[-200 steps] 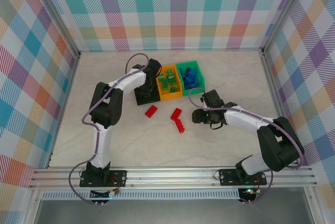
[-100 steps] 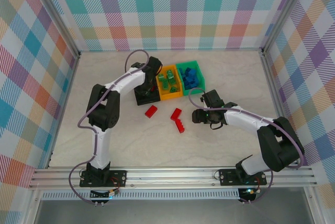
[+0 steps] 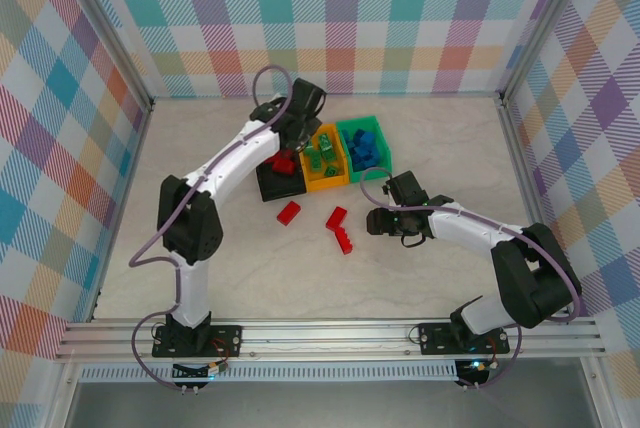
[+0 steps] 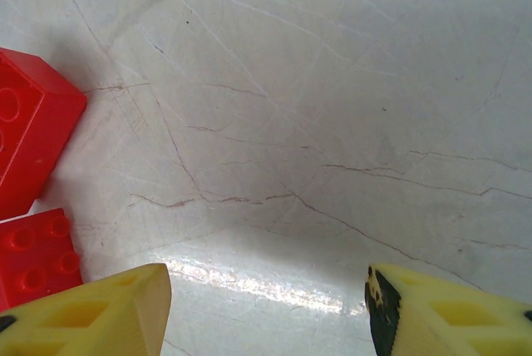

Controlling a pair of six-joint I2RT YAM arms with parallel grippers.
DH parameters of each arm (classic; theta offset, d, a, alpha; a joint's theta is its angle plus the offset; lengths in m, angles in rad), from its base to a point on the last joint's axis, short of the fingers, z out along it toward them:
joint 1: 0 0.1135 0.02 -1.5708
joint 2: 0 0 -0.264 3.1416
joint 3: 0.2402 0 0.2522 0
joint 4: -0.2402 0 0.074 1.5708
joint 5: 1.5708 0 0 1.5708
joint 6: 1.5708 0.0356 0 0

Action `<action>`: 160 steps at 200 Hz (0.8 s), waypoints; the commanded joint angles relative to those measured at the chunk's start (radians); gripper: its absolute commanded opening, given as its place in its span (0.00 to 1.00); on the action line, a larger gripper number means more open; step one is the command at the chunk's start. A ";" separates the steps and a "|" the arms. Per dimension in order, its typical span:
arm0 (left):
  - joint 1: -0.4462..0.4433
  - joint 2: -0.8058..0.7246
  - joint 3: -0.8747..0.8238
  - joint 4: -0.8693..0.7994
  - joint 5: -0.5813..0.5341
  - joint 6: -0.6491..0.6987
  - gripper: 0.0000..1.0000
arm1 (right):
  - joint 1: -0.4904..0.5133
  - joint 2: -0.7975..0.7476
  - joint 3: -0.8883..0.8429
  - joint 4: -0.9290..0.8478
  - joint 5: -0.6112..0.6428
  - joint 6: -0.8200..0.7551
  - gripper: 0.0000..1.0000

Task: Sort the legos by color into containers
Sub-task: Place the lego in the container, then pick up the lego from the center of the table.

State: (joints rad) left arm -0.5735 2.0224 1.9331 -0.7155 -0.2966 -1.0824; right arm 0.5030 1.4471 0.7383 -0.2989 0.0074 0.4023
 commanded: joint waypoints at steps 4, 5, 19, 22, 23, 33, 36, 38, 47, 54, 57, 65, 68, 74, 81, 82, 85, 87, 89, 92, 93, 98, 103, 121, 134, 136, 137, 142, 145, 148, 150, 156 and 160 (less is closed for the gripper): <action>-0.043 0.092 0.078 0.047 0.036 0.189 0.19 | -0.006 -0.009 -0.010 0.006 -0.015 -0.014 0.64; -0.044 0.095 0.082 0.046 0.035 0.192 0.20 | -0.006 -0.010 -0.009 0.006 -0.015 -0.015 0.64; -0.046 0.132 0.108 0.009 0.015 0.200 0.31 | -0.006 -0.017 -0.009 0.001 -0.020 -0.013 0.64; -0.046 0.136 0.107 0.001 0.004 0.202 0.34 | -0.005 -0.019 -0.008 -0.002 -0.019 -0.013 0.64; -0.046 0.137 0.108 -0.001 0.002 0.203 0.34 | -0.005 -0.020 -0.009 -0.002 -0.019 -0.013 0.64; -0.046 0.142 0.103 -0.027 -0.033 0.200 0.39 | -0.006 -0.030 -0.011 -0.006 -0.016 -0.011 0.64; -0.045 0.141 0.099 -0.033 -0.039 0.198 0.39 | -0.006 -0.032 -0.012 -0.008 -0.015 -0.011 0.64; -0.045 0.140 0.096 -0.034 -0.044 0.197 0.39 | -0.006 -0.034 -0.014 -0.009 -0.014 -0.011 0.64; -0.045 0.128 0.067 -0.026 -0.056 0.197 0.40 | -0.006 -0.039 -0.017 -0.010 -0.013 -0.011 0.64; -0.045 0.114 0.042 -0.008 -0.058 0.198 0.40 | -0.006 -0.037 -0.018 -0.010 -0.014 -0.011 0.64; -0.044 0.109 0.030 0.001 -0.057 0.197 0.40 | -0.006 -0.036 -0.017 -0.009 -0.015 -0.011 0.64; -0.043 0.089 0.000 0.033 -0.045 0.209 0.40 | -0.006 -0.030 -0.016 -0.008 -0.021 -0.011 0.64; -0.043 0.081 -0.011 0.044 -0.041 0.217 0.40 | -0.006 -0.026 -0.014 -0.006 -0.024 -0.011 0.64; -0.043 0.064 -0.033 0.067 -0.027 0.232 0.41 | -0.006 -0.019 -0.011 -0.005 -0.030 -0.011 0.64; -0.045 0.036 -0.066 0.109 -0.010 0.255 0.41 | -0.005 -0.013 -0.008 -0.002 -0.038 -0.010 0.64; -0.045 0.033 -0.069 0.116 -0.007 0.259 0.41 | -0.005 -0.012 -0.007 0.000 -0.039 -0.010 0.64; -0.045 0.018 -0.090 0.137 0.002 0.271 0.42 | -0.004 -0.008 -0.006 0.001 -0.042 -0.008 0.64; -0.045 0.009 -0.103 0.151 0.008 0.279 0.42 | -0.005 -0.006 -0.005 0.001 -0.044 -0.008 0.64; -0.045 -0.002 -0.116 0.168 0.014 0.286 0.42 | -0.005 -0.005 -0.004 0.002 -0.046 -0.006 0.64; -0.045 -0.018 -0.140 0.191 0.022 0.299 0.42 | -0.005 -0.003 -0.002 0.002 -0.050 -0.005 0.64; -0.045 -0.024 -0.147 0.201 0.025 0.303 0.42 | -0.005 -0.002 -0.002 0.004 -0.052 -0.005 0.64; -0.044 -0.053 -0.191 0.243 0.039 0.318 0.43 | -0.006 0.001 0.000 0.006 -0.060 -0.001 0.64; -0.045 -0.085 -0.231 0.295 0.049 0.336 0.43 | -0.005 0.005 0.003 0.011 -0.069 0.002 0.64; -0.045 -0.206 -0.425 0.476 0.075 0.382 0.55 | -0.004 0.018 0.010 0.020 -0.105 0.015 0.64; -0.045 -0.280 -0.550 0.570 0.083 0.406 0.56 | -0.002 0.028 0.016 0.025 -0.132 0.021 0.64; -0.045 -0.291 -0.569 0.581 0.085 0.409 0.56 | 0.000 0.028 0.016 0.024 -0.136 0.024 0.64; -0.045 -0.297 -0.573 0.586 0.086 0.410 0.56 | 0.000 0.029 0.017 0.024 -0.139 0.025 0.64; -0.045 -0.325 -0.618 0.607 0.090 0.417 0.56 | 0.004 0.029 0.019 0.023 -0.146 0.028 0.64; -0.045 -0.341 -0.641 0.621 0.094 0.420 0.56 | 0.008 0.028 0.020 0.025 -0.149 0.029 0.64; -0.044 -0.357 -0.666 0.632 0.099 0.424 0.56 | 0.012 0.027 0.021 0.024 -0.155 0.030 0.64; -0.045 -0.367 -0.679 0.640 0.101 0.428 0.56 | 0.015 0.026 0.022 0.023 -0.157 0.033 0.64; -0.045 -0.397 -0.720 0.656 0.108 0.436 0.56 | 0.023 0.023 0.023 0.022 -0.167 0.035 0.64; -0.045 -0.420 -0.747 0.661 0.110 0.441 0.56 | 0.030 0.021 0.025 0.020 -0.173 0.038 0.64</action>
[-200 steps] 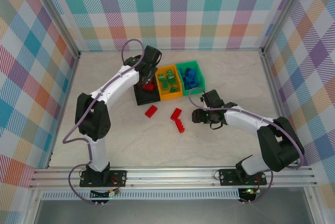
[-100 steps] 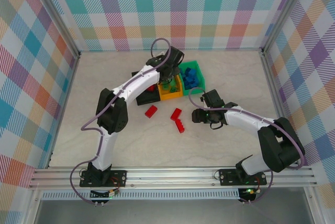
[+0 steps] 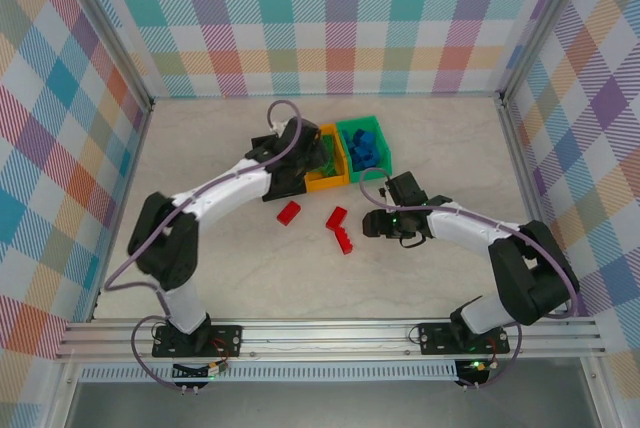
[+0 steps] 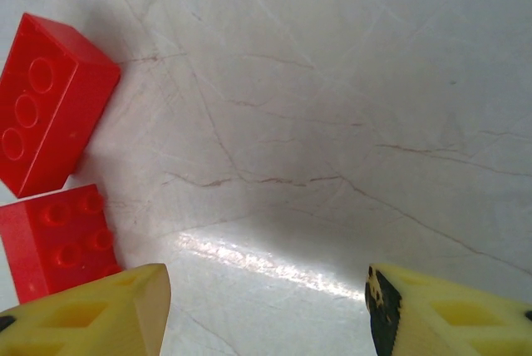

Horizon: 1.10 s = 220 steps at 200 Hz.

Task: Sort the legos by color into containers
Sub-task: Pick up the lego from the center of the table.

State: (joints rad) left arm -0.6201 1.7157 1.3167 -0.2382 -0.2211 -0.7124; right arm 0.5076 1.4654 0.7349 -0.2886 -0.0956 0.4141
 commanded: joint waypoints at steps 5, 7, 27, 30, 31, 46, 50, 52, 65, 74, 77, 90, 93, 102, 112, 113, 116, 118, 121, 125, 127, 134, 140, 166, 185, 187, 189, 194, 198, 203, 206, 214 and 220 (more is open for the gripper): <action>0.002 -0.139 -0.161 0.191 0.038 0.074 0.56 | 0.033 0.000 0.030 0.009 -0.076 0.028 0.64; 0.002 -0.147 -0.171 0.195 0.038 0.077 0.56 | 0.037 -0.001 0.030 0.009 -0.079 0.029 0.64; 0.002 -0.225 -0.277 0.201 0.044 0.092 0.55 | 0.085 0.001 0.045 0.003 -0.084 0.036 0.65; 0.002 -0.236 -0.287 0.203 0.044 0.093 0.56 | 0.092 0.004 0.048 0.002 -0.083 0.037 0.65; 0.002 -0.240 -0.295 0.204 0.045 0.093 0.56 | 0.095 0.005 0.049 0.002 -0.082 0.037 0.65; 0.002 -0.289 -0.370 0.215 0.042 0.093 0.55 | 0.127 0.030 0.071 -0.001 -0.078 0.041 0.65; 0.002 -0.300 -0.390 0.219 0.040 0.093 0.56 | 0.136 0.040 0.077 -0.002 -0.076 0.043 0.65; 0.002 -0.306 -0.400 0.222 0.039 0.092 0.56 | 0.139 0.045 0.081 -0.002 -0.074 0.044 0.65; 0.002 -0.349 -0.463 0.245 0.039 0.083 0.56 | 0.164 0.067 0.103 -0.003 -0.065 0.050 0.65; 0.002 -0.375 -0.505 0.264 0.042 0.076 0.56 | 0.179 0.079 0.118 -0.002 -0.059 0.056 0.65; 0.002 -0.384 -0.515 0.266 0.041 0.074 0.56 | 0.185 0.083 0.123 -0.002 -0.058 0.057 0.65; 0.002 -0.416 -0.558 0.266 0.038 0.067 0.56 | 0.200 0.105 0.145 -0.004 -0.055 0.060 0.65; 0.002 -0.422 -0.566 0.264 0.037 0.067 0.56 | 0.202 0.112 0.150 -0.004 -0.054 0.060 0.65; 0.002 -0.442 -0.588 0.259 0.032 0.062 0.56 | 0.210 0.134 0.165 -0.007 -0.050 0.059 0.65; 0.002 -0.462 -0.614 0.258 0.032 0.061 0.56 | 0.219 0.158 0.179 -0.015 -0.043 0.057 0.64; 0.002 -0.464 -0.616 0.258 0.032 0.061 0.56 | 0.219 0.162 0.181 -0.016 -0.042 0.057 0.64; 0.002 -0.470 -0.622 0.257 0.032 0.059 0.56 | 0.222 0.171 0.185 -0.019 -0.039 0.055 0.64; 0.002 -0.474 -0.626 0.257 0.032 0.057 0.56 | 0.222 0.176 0.188 -0.020 -0.036 0.055 0.64; 0.002 -0.481 -0.633 0.256 0.030 0.056 0.56 | 0.225 0.185 0.191 -0.024 -0.033 0.055 0.64; 0.002 -0.488 -0.642 0.254 0.031 0.055 0.56 | 0.228 0.196 0.195 -0.028 -0.028 0.054 0.64; 0.002 -0.493 -0.647 0.253 0.031 0.054 0.56 | 0.229 0.200 0.198 -0.030 -0.025 0.053 0.64; 0.002 -0.507 -0.661 0.251 0.029 0.051 0.56 | 0.233 0.218 0.206 -0.037 -0.020 0.054 0.63; 0.002 -0.519 -0.674 0.251 0.027 0.047 0.56 | 0.235 0.234 0.212 -0.038 -0.018 0.052 0.63; 0.002 -0.570 -0.736 0.259 0.017 0.032 0.56 | 0.242 0.269 0.228 -0.047 -0.015 0.056 0.52; 0.002 -0.596 -0.760 0.241 0.006 0.031 0.56 | 0.244 0.260 0.226 -0.036 -0.016 0.064 0.35; 0.002 -0.598 -0.761 0.238 0.004 0.030 0.56 | 0.244 0.258 0.227 -0.037 -0.016 0.066 0.34; 0.002 -0.601 -0.762 0.234 0.003 0.031 0.56 | 0.244 0.256 0.227 -0.038 -0.017 0.066 0.33; 0.002 -0.607 -0.763 0.225 0.000 0.031 0.56 | 0.244 0.251 0.230 -0.039 -0.015 0.065 0.30; 0.002 -0.611 -0.765 0.218 -0.005 0.031 0.55 | 0.245 0.246 0.232 -0.041 -0.012 0.064 0.29; 0.002 -0.620 -0.768 0.212 -0.007 0.032 0.55 | 0.245 0.240 0.236 -0.045 -0.008 0.063 0.28; 0.002 -0.623 -0.770 0.207 -0.009 0.031 0.55 | 0.246 0.235 0.238 -0.050 -0.005 0.061 0.28; 0.002 -0.635 -0.776 0.197 -0.017 0.030 0.55 | 0.246 0.222 0.246 -0.059 0.004 0.056 0.26; 0.002 -0.646 -0.782 0.193 -0.022 0.030 0.55 | 0.246 0.212 0.255 -0.068 0.009 0.051 0.26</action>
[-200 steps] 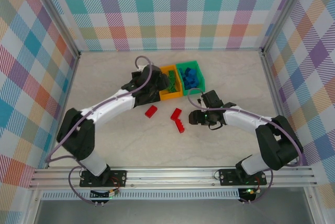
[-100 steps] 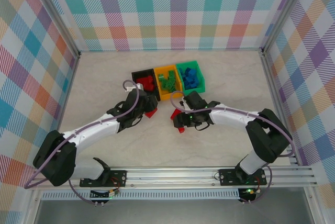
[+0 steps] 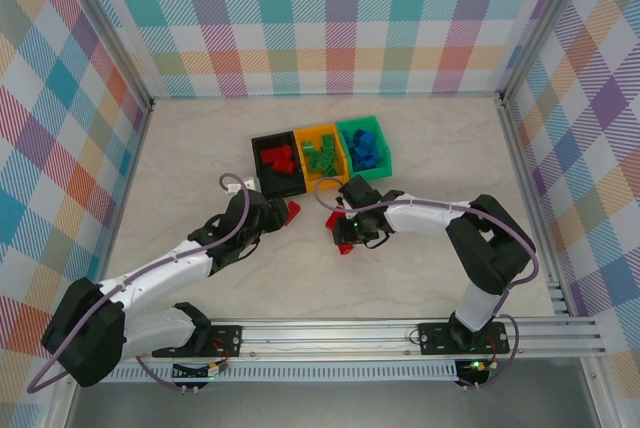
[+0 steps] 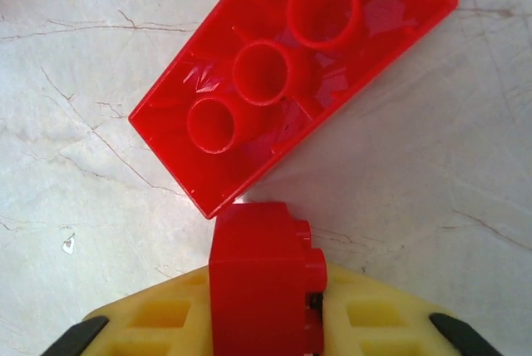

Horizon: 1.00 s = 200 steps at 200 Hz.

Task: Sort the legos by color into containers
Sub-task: Pick up the lego from the center of the table, then place the lego in the container.

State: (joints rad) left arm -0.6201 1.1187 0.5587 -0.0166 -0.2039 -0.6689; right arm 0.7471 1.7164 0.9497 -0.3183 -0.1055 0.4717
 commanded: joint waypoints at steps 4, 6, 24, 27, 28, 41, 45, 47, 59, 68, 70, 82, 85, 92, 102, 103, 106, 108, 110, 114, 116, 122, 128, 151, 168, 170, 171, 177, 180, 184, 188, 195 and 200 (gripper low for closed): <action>0.002 -0.055 -0.028 -0.030 -0.040 -0.014 0.55 | 0.005 -0.048 0.046 -0.043 0.023 -0.011 0.25; 0.002 -0.057 -0.030 -0.031 -0.040 -0.015 0.55 | 0.005 -0.051 0.048 -0.045 0.025 -0.012 0.25; 0.002 -0.084 -0.048 -0.037 -0.044 -0.023 0.55 | 0.004 -0.081 0.081 -0.065 0.037 -0.028 0.25; 0.002 -0.089 -0.052 -0.039 -0.043 -0.024 0.55 | 0.005 -0.086 0.087 -0.069 0.038 -0.030 0.25; 0.002 -0.090 -0.053 -0.040 -0.045 -0.023 0.55 | 0.005 -0.087 0.089 -0.070 0.039 -0.030 0.25; 0.002 -0.102 -0.066 -0.047 -0.045 -0.032 0.55 | 0.005 -0.101 0.120 -0.075 0.037 -0.034 0.25; 0.002 -0.107 -0.072 -0.050 -0.046 -0.035 0.55 | 0.005 -0.102 0.130 -0.075 0.034 -0.036 0.25; 0.002 -0.108 -0.075 -0.052 -0.046 -0.037 0.55 | 0.006 -0.103 0.134 -0.074 0.033 -0.038 0.26; 0.002 -0.125 -0.093 -0.055 -0.044 -0.050 0.55 | 0.004 -0.100 0.172 -0.071 0.025 -0.042 0.26; 0.002 -0.137 -0.108 -0.057 -0.040 -0.059 0.55 | 0.005 -0.091 0.204 -0.068 0.018 -0.047 0.26; 0.002 -0.140 -0.112 -0.057 -0.039 -0.062 0.55 | 0.004 -0.087 0.211 -0.068 0.018 -0.048 0.26; 0.001 -0.162 -0.129 -0.063 -0.033 -0.075 0.55 | 0.005 -0.067 0.258 -0.065 0.013 -0.055 0.26; 0.000 -0.168 -0.133 -0.068 -0.031 -0.077 0.55 | 0.005 -0.060 0.271 -0.065 0.013 -0.059 0.26; 0.000 -0.183 -0.142 -0.073 -0.032 -0.085 0.55 | 0.005 -0.046 0.298 -0.065 0.012 -0.064 0.26; 0.000 -0.206 -0.153 -0.089 -0.029 -0.096 0.55 | 0.004 -0.019 0.342 -0.066 0.008 -0.076 0.26; 0.000 -0.209 -0.153 -0.090 -0.029 -0.097 0.55 | 0.004 -0.016 0.347 -0.066 0.008 -0.077 0.26; 0.000 -0.216 -0.157 -0.093 -0.028 -0.099 0.55 | 0.004 -0.007 0.362 -0.070 0.006 -0.078 0.26; 0.000 -0.220 -0.160 -0.098 -0.028 -0.101 0.55 | 0.004 -0.002 0.370 -0.070 0.005 -0.080 0.26; 0.000 -0.223 -0.161 -0.102 -0.029 -0.103 0.55 | 0.005 0.003 0.377 -0.071 0.004 -0.082 0.26; -0.001 -0.234 -0.165 -0.109 -0.027 -0.106 0.55 | 0.004 0.011 0.396 -0.071 0.000 -0.085 0.27; -0.001 -0.239 -0.167 -0.112 -0.027 -0.109 0.55 | 0.004 0.018 0.405 -0.072 -0.001 -0.088 0.27; -0.001 -0.254 -0.173 -0.124 -0.024 -0.111 0.55 | 0.004 0.034 0.434 -0.075 -0.005 -0.092 0.27; -0.001 -0.267 -0.179 -0.136 -0.023 -0.117 0.55 | 0.004 0.052 0.462 -0.080 -0.009 -0.098 0.27; -0.001 -0.313 -0.204 -0.178 -0.015 -0.133 0.55 | 0.004 0.122 0.574 -0.104 -0.014 -0.120 0.27; -0.001 -0.345 -0.225 -0.193 -0.009 -0.149 0.56 | 0.003 0.178 0.661 -0.124 -0.015 -0.133 0.27; -0.001 -0.349 -0.228 -0.196 -0.007 -0.151 0.56 | 0.002 0.185 0.671 -0.127 -0.016 -0.134 0.27; -0.001 -0.351 -0.228 -0.196 -0.007 -0.152 0.56 | 0.002 0.188 0.676 -0.129 -0.016 -0.134 0.27; -0.001 -0.358 -0.233 -0.200 -0.004 -0.156 0.56 | 0.001 0.208 0.705 -0.138 -0.016 -0.137 0.27; -0.001 -0.360 -0.235 -0.202 -0.003 -0.159 0.56 | 0.000 0.216 0.718 -0.140 -0.016 -0.139 0.27; -0.001 -0.363 -0.235 -0.205 0.001 -0.159 0.56 | -0.001 0.230 0.735 -0.143 -0.016 -0.139 0.27; -0.001 -0.365 -0.236 -0.207 0.005 -0.161 0.56 | -0.001 0.244 0.751 -0.145 -0.017 -0.140 0.27; -0.001 -0.367 -0.237 -0.209 0.011 -0.164 0.56 | -0.003 0.267 0.779 -0.151 -0.019 -0.139 0.27; -0.001 -0.367 -0.236 -0.211 0.018 -0.163 0.56 | -0.003 0.283 0.802 -0.159 -0.020 -0.140 0.27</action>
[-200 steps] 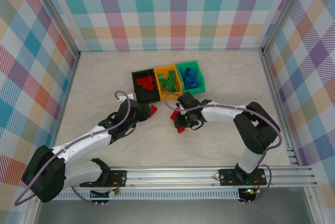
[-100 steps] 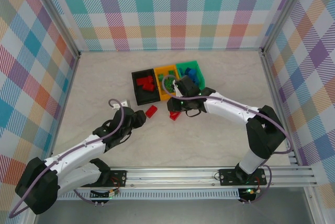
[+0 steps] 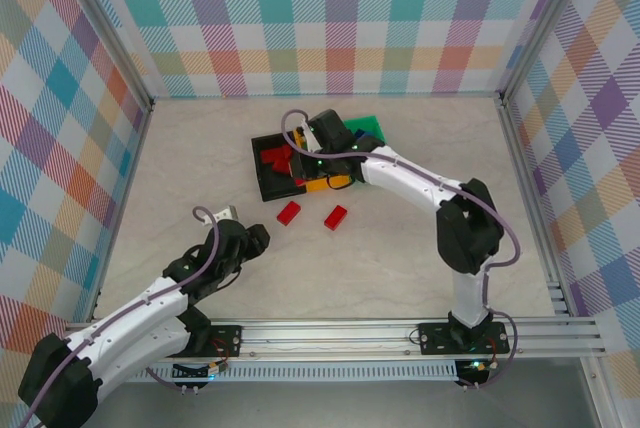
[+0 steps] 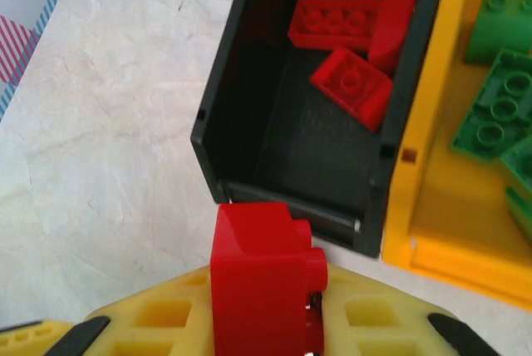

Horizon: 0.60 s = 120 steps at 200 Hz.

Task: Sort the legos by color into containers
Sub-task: Place the lego in the container.

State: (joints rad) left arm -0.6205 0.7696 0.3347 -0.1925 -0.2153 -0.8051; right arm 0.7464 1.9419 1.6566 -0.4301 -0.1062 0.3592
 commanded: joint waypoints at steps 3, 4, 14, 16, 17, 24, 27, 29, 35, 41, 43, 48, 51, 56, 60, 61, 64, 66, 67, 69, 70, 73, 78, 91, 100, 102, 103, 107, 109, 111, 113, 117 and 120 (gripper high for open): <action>-0.001 -0.017 -0.013 -0.036 0.032 -0.027 0.56 | -0.004 0.069 0.108 -0.051 -0.019 -0.028 0.27; -0.001 -0.017 -0.013 -0.036 0.033 -0.027 0.56 | -0.004 0.072 0.112 -0.052 -0.020 -0.027 0.27; -0.001 -0.015 -0.013 -0.039 0.041 -0.028 0.56 | -0.005 0.107 0.153 -0.065 -0.020 -0.025 0.28; -0.001 -0.015 -0.012 -0.040 0.042 -0.027 0.56 | -0.005 0.115 0.163 -0.071 -0.020 -0.024 0.28; -0.001 -0.015 -0.012 -0.040 0.041 -0.027 0.56 | -0.005 0.118 0.168 -0.072 -0.020 -0.023 0.28; -0.001 -0.015 -0.012 -0.042 0.045 -0.027 0.56 | -0.007 0.140 0.200 -0.081 -0.020 -0.023 0.28; -0.001 -0.015 -0.010 -0.044 0.046 -0.028 0.56 | -0.007 0.151 0.210 -0.082 -0.020 -0.023 0.28; -0.001 -0.015 -0.010 -0.044 0.047 -0.027 0.56 | -0.007 0.156 0.217 -0.084 -0.020 -0.023 0.28; -0.001 -0.015 -0.010 -0.047 0.049 -0.027 0.56 | -0.007 0.174 0.238 -0.089 -0.020 -0.023 0.29; -0.001 -0.015 -0.009 -0.049 0.052 -0.027 0.56 | -0.008 0.194 0.261 -0.094 -0.021 -0.026 0.29; -0.001 -0.015 -0.009 -0.050 0.053 -0.025 0.56 | -0.008 0.200 0.269 -0.095 -0.022 -0.027 0.29; -0.001 -0.013 -0.009 -0.050 0.053 -0.025 0.56 | -0.009 0.219 0.299 -0.107 -0.025 -0.029 0.29; -0.001 -0.013 -0.009 -0.050 0.053 -0.025 0.56 | -0.009 0.229 0.317 -0.115 -0.027 -0.029 0.30; -0.001 -0.012 -0.008 -0.048 0.054 -0.025 0.56 | -0.009 0.249 0.346 -0.129 -0.030 -0.032 0.31; -0.001 -0.009 -0.008 -0.047 0.056 -0.025 0.56 | -0.009 0.264 0.369 -0.137 -0.033 -0.033 0.33; -0.001 -0.008 -0.008 -0.047 0.056 -0.024 0.56 | -0.009 0.267 0.375 -0.139 -0.034 -0.033 0.34; -0.001 -0.007 -0.008 -0.045 0.057 -0.023 0.56 | -0.009 0.278 0.390 -0.145 -0.036 -0.032 0.36; -0.002 -0.005 -0.008 -0.044 0.057 -0.023 0.56 | -0.009 0.284 0.401 -0.148 -0.036 -0.033 0.38; -0.001 -0.004 -0.007 -0.043 0.058 -0.023 0.56 | -0.009 0.287 0.407 -0.151 -0.037 -0.033 0.38; -0.001 -0.002 -0.006 -0.042 0.059 -0.023 0.56 | -0.009 0.292 0.417 -0.155 -0.038 -0.034 0.40; -0.001 -0.001 -0.006 -0.042 0.061 -0.022 0.56 | -0.009 0.295 0.423 -0.159 -0.038 -0.033 0.41; -0.001 0.002 -0.005 -0.039 0.063 -0.021 0.56 | -0.009 0.304 0.438 -0.167 -0.038 -0.033 0.44; -0.001 0.008 -0.003 -0.036 0.067 -0.017 0.56 | -0.009 0.312 0.456 -0.178 -0.037 -0.031 0.50; -0.001 0.029 0.009 -0.030 0.078 -0.006 0.57 | -0.007 0.293 0.442 -0.161 -0.036 -0.024 0.56; -0.001 0.049 0.021 -0.027 0.087 0.002 0.61 | -0.007 0.267 0.405 -0.134 -0.036 -0.021 0.58; -0.001 0.052 0.023 -0.027 0.087 0.004 0.62 | -0.007 0.260 0.396 -0.131 -0.036 -0.021 0.58; -0.002 0.056 0.025 -0.025 0.088 0.006 0.62 | -0.007 0.257 0.392 -0.129 -0.036 -0.022 0.58; -0.001 0.066 0.030 -0.020 0.093 0.011 0.62 | -0.007 0.246 0.377 -0.123 -0.035 -0.021 0.58; -0.001 0.070 0.032 -0.018 0.095 0.013 0.62 | -0.007 0.240 0.369 -0.121 -0.035 -0.022 0.58; -0.001 0.077 0.035 -0.015 0.098 0.016 0.62 | -0.007 0.233 0.362 -0.120 -0.035 -0.022 0.58; -0.002 0.083 0.038 -0.012 0.099 0.021 0.62 | -0.007 0.226 0.354 -0.119 -0.035 -0.022 0.58; 0.000 0.095 0.045 -0.008 0.107 0.030 0.66 | -0.007 0.213 0.334 -0.112 -0.034 -0.023 0.58; -0.001 0.106 0.051 -0.004 0.109 0.038 0.67 | -0.007 0.201 0.318 -0.108 -0.033 -0.023 0.58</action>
State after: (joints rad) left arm -0.6201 0.8268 0.3370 -0.2184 -0.1436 -0.8101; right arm 0.7410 2.2353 2.0445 -0.5480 -0.1249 0.3424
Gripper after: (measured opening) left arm 0.627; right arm 0.578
